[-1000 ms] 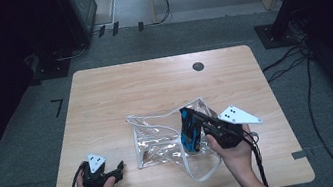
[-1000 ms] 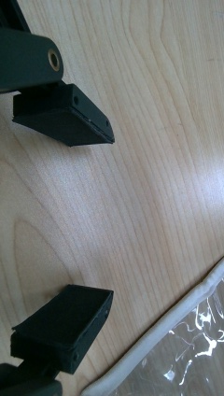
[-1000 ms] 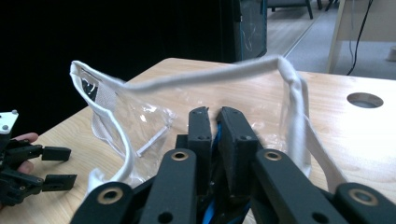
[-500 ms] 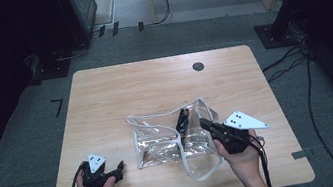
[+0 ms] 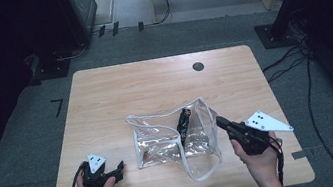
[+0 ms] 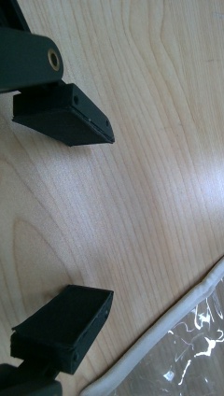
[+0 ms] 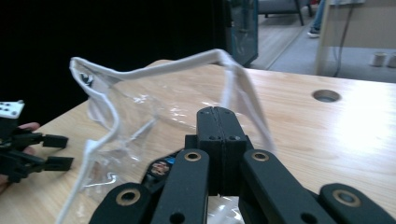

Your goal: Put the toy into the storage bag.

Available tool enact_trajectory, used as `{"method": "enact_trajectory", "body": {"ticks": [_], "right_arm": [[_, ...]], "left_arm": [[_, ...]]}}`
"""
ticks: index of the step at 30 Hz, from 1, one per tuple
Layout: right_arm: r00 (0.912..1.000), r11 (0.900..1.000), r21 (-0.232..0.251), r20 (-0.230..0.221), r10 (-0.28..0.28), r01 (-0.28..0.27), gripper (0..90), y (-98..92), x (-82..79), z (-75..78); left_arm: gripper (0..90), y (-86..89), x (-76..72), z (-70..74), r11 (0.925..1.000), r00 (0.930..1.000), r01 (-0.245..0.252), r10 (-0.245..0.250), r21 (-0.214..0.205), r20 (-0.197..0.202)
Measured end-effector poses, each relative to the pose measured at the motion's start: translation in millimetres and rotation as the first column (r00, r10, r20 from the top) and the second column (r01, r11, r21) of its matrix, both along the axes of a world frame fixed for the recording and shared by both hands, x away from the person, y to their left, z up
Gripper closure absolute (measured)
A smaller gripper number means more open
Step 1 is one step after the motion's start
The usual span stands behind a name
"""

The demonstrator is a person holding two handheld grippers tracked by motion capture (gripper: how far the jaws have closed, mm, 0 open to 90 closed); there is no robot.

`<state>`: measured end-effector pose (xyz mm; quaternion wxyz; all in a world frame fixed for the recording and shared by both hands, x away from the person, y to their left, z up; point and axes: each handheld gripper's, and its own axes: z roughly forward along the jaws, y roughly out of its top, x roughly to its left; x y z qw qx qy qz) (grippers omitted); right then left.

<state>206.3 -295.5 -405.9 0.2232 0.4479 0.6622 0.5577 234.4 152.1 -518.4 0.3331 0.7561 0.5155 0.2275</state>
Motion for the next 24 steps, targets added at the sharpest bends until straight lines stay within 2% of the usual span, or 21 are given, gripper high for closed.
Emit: {"method": "enact_trajectory", "body": {"ticks": [2, 4, 9, 11, 14, 16, 17, 19, 21, 24], "right_arm": [[0.9998, 0.9998, 0.005, 0.000, -0.019, 0.019, 89.9, -8.4, -1.1, -1.7], [0.9990, 0.9990, -0.004, 0.003, -0.044, 0.044, 84.4, -17.5, -2.1, -5.1], [0.9968, 0.9973, 0.010, -0.035, -0.072, 0.073, 62.0, -35.4, -1.2, -15.0], [0.9967, 0.9976, 0.017, -0.047, -0.066, 0.067, 51.8, -41.3, 0.2, -17.9], [0.9938, 0.9965, 0.008, -0.075, -0.082, 0.083, 28.7, -48.5, 2.0, -20.7], [0.9872, 0.9924, -0.021, -0.102, -0.123, 0.121, 7.2, -53.8, 3.8, -22.7], [0.9849, 0.9912, -0.036, -0.113, -0.131, 0.128, 1.7, -56.7, 4.6, -24.1], [0.9789, 0.9861, -0.069, -0.128, -0.159, 0.151, 0.0, -62.4, 5.4, -28.2], [0.9688, 0.9782, -0.096, -0.150, -0.197, 0.184, 0.0, -69.0, 6.7, -33.2], [0.9613, 0.9735, -0.114, -0.172, -0.216, 0.198, 0.0, -80.3, 6.6, -41.7]], "left_arm": [[20.5, -0.1, 0.0, 0.0, 1.0000, 1.0000, -0.001, 0.001, 0.000, 0.000], [20.5, -0.2, 0.0, -0.1, 1.0000, 1.0000, -0.001, 0.001, 0.000, 0.001], [20.3, -0.6, 0.3, -0.2, 1.0000, 1.0000, -0.002, 0.002, 0.000, 0.002], [20.3, -0.8, 0.4, -0.3, 1.0000, 1.0000, -0.002, 0.002, 0.000, 0.002], [20.2, -0.8, 0.5, -0.2, 1.0000, 1.0000, -0.001, 0.001, 0.000, 0.002], [20.2, -0.8, 0.5, -0.2, 1.0000, 1.0000, -0.001, 0.001, 0.001, 0.002], [20.1, -0.8, 0.5, -0.2, 1.0000, 1.0000, -0.001, 0.001, 0.001, 0.001], [20.1, -0.8, 0.6, -0.2, 1.0000, 1.0000, -0.001, 0.001, 0.002, 0.001], [20.1, -1.0, 0.6, -0.3, 1.0000, 1.0000, -0.003, 0.003, 0.001, 0.001], [20.1, -1.0, 0.5, -0.2, 1.0000, 1.0000, -0.003, 0.003, 0.001, 0.001]]}}
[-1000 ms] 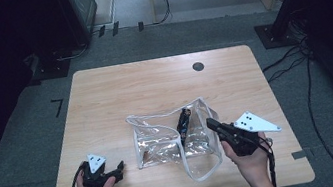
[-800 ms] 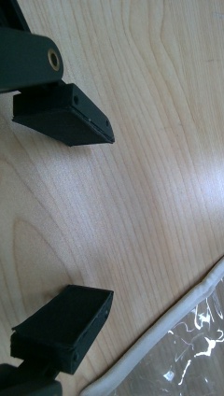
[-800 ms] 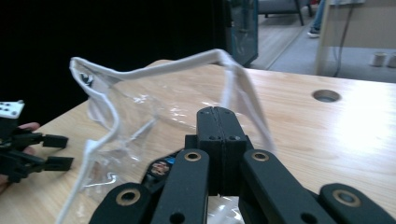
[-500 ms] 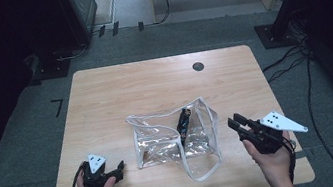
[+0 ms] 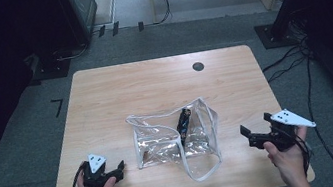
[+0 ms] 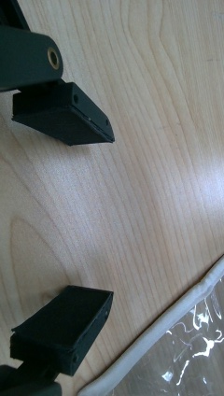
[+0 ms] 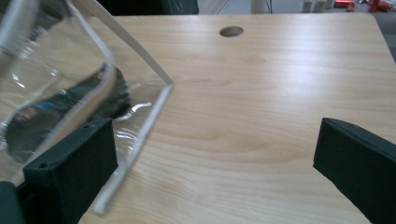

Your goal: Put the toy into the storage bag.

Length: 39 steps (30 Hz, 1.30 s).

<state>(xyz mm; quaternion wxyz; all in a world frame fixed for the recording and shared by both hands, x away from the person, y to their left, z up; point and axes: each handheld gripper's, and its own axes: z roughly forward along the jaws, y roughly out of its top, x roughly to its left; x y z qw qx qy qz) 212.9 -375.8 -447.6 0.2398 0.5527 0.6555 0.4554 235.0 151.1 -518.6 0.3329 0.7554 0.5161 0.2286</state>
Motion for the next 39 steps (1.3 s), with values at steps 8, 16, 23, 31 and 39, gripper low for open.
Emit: {"method": "enact_trajectory", "body": {"ticks": [8, 16, 23, 31, 39], "right_arm": [[0.9976, 0.9990, -0.038, -0.065, -0.025, 0.023, 0.0, -27.1, -4.7, -24.4], [0.9876, 0.9969, -0.054, -0.143, -0.064, 0.057, 0.0, -50.6, 0.3, -49.1], [0.9756, 0.9929, -0.100, -0.203, -0.083, 0.064, 0.0, -56.7, 4.8, -65.5], [0.9695, 0.9845, -0.168, -0.229, -0.088, 0.050, 0.0, -50.7, 8.2, -77.7], [0.9693, 0.9733, -0.226, -0.227, -0.095, 0.043, 0.0, -44.6, 8.3, -79.1]], "left_arm": [[20.1, -0.1, -0.3, 0.0, 1.0000, 1.0000, -0.001, 0.001, -0.001, 0.000], [20.1, -0.1, -0.3, 0.0, 1.0000, 1.0000, -0.001, 0.001, -0.001, 0.000], [20.0, -0.1, -0.3, 0.0, 1.0000, 1.0000, -0.001, 0.001, -0.001, 0.000], [20.0, 0.0, -0.2, 0.0, 1.0000, 1.0000, 0.001, -0.001, 0.000, 0.000], [19.8, 0.0, -0.1, 0.0, 1.0000, 1.0000, 0.004, -0.004, 0.000, -0.001]]}}
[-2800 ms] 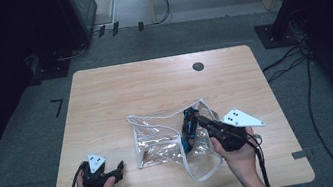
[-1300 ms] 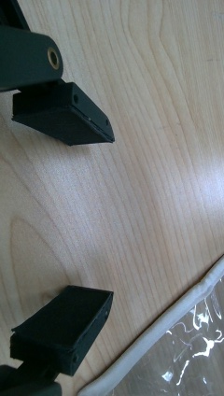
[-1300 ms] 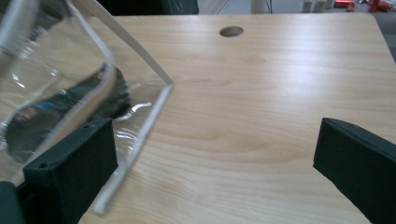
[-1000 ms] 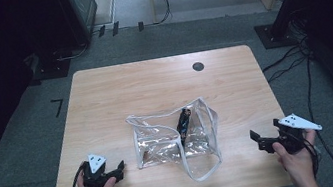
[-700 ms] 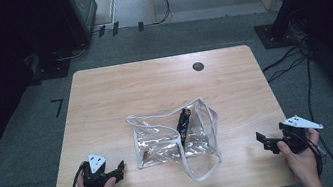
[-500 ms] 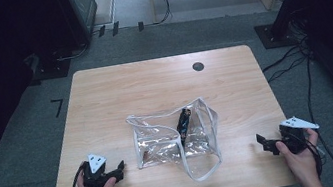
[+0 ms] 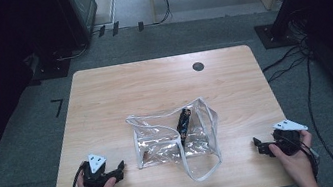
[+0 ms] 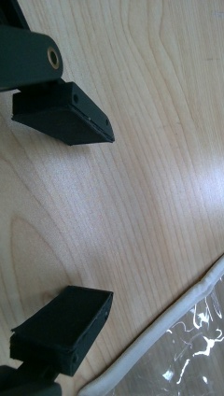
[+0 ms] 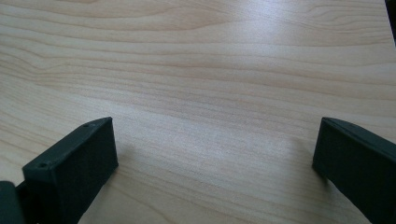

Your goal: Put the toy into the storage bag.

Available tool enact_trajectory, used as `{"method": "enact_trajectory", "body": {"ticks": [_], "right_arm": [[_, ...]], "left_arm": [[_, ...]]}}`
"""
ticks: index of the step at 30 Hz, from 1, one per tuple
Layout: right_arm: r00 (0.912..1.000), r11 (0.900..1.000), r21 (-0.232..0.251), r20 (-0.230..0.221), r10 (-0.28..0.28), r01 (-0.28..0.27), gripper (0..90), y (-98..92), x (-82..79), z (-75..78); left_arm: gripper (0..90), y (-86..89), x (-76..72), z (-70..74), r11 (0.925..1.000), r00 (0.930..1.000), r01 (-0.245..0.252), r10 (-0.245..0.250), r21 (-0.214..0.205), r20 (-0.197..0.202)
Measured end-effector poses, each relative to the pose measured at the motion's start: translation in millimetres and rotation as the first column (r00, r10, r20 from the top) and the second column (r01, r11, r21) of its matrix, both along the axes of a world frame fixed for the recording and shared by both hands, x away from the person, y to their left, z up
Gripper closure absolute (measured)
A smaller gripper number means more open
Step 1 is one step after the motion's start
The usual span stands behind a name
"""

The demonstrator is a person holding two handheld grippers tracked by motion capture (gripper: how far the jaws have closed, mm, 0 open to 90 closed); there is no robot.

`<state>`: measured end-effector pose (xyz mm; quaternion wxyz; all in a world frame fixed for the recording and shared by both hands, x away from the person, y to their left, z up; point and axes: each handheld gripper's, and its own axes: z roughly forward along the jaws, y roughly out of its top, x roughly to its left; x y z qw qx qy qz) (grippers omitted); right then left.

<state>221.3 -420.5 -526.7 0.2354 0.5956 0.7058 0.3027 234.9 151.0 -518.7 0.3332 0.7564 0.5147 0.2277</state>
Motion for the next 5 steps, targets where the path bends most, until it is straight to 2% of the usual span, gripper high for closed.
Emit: {"method": "enact_trajectory", "body": {"ticks": [5], "right_arm": [[1.0000, 1.0000, 0.000, 0.000, 0.000, 0.000, 0.0, 0.0, 0.0, 0.0]], "left_arm": [[19.6, -0.3, 0.4, -0.1, 1.0000, 1.0000, 0.002, -0.002, -0.001, 0.001]]}}
